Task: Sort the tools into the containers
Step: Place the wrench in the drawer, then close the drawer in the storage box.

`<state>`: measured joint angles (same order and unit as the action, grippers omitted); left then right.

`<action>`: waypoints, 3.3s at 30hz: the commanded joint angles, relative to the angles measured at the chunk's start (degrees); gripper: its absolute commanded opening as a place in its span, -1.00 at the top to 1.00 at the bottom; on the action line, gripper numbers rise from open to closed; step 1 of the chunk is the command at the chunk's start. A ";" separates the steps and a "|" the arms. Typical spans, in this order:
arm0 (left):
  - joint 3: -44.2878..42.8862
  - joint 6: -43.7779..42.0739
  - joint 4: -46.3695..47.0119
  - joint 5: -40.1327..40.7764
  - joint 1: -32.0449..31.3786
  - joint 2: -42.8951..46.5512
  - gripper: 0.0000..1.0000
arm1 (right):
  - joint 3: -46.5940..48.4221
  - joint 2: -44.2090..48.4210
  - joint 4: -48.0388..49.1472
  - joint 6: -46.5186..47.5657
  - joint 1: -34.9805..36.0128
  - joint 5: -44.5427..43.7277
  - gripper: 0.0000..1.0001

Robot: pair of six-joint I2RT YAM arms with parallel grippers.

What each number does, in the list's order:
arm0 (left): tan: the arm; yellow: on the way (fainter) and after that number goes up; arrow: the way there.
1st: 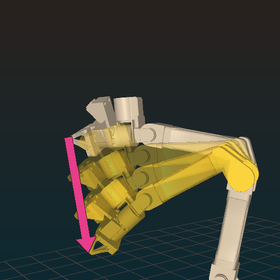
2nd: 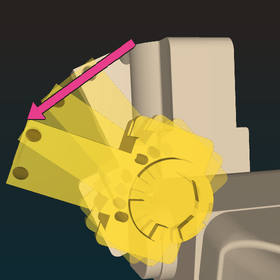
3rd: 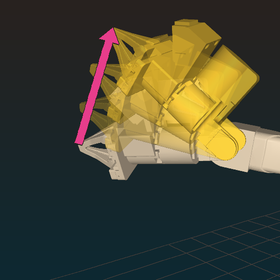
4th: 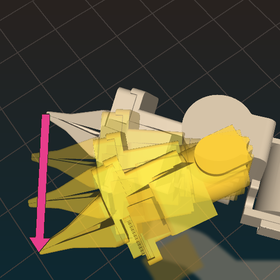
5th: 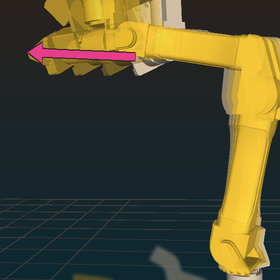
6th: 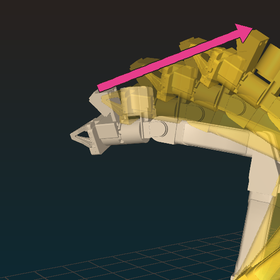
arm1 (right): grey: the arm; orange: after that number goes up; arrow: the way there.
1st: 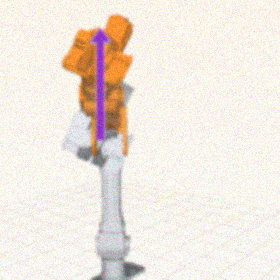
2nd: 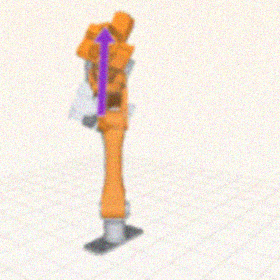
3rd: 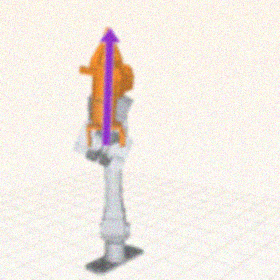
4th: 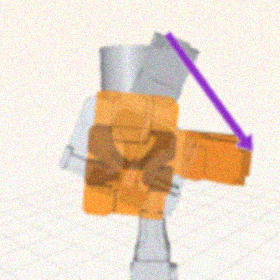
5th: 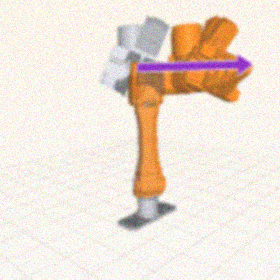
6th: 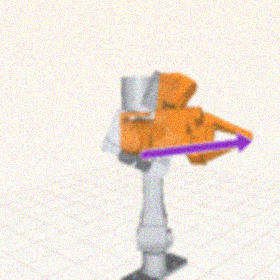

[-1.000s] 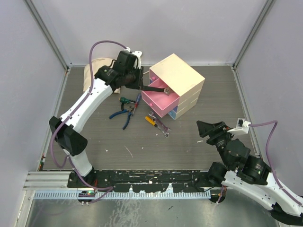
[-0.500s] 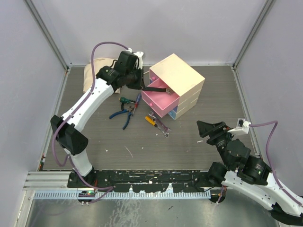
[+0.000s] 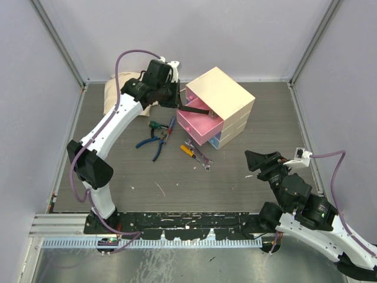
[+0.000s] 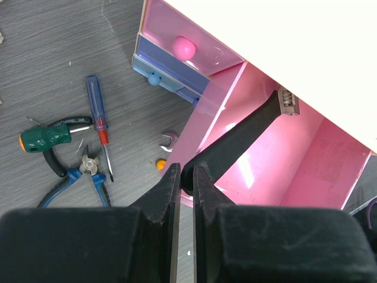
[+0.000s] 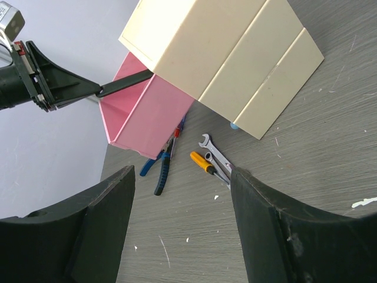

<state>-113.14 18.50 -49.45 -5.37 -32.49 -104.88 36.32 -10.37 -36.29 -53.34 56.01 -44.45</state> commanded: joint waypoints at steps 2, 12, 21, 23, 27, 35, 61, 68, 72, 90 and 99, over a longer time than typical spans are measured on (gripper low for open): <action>-2.71 0.18 4.23 -4.60 -0.64 -0.11 0.94 | 0.26 0.17 1.05 -0.95 -0.16 -0.90 -0.41; -2.25 -1.70 2.43 -4.87 -2.38 -1.51 0.78 | 0.31 -0.51 1.05 -1.35 -0.12 -0.82 -0.41; -5.83 -3.58 2.95 -2.19 -2.35 1.32 0.26 | 0.31 -0.59 1.05 -1.15 -0.15 -0.84 -0.41; -7.76 -4.05 3.25 -2.28 -2.34 1.99 0.20 | 0.29 -0.74 1.05 -0.97 -0.15 -0.97 -0.41; -9.00 -4.68 4.99 -2.22 -2.32 4.80 0.14 | 1.40 -1.85 1.05 1.46 -0.15 -1.68 -0.41; 9.49 -3.77 16.75 3.08 -2.31 19.34 -0.14 | 8.46 -11.34 2.02 15.15 -0.14 -2.19 -0.43; 40.70 3.07 21.20 3.46 -2.23 37.77 -0.41 | 52.57 -65.90 8.64 41.40 -38.49 40.27 -0.60; 43.44 4.24 26.67 -3.21 -2.21 35.27 -0.27 | 62.36 -78.92 8.57 41.61 -48.42 52.58 -0.58; 44.42 4.50 30.55 -5.96 -2.31 34.24 -0.24 | 67.33 -85.66 8.51 42.65 -51.75 61.12 -0.56; 48.57 1.50 40.81 -4.88 -5.94 28.95 -0.21 | 76.69 -98.73 5.97 43.92 -55.57 80.95 -0.45; 47.97 -1.52 42.98 -4.21 -5.87 26.01 -0.09 | 75.13 -98.56 5.37 44.29 -55.57 84.06 -0.44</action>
<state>-64.36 19.84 -11.77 -10.22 -38.26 -78.37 111.11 -111.26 -31.90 -9.98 0.32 36.51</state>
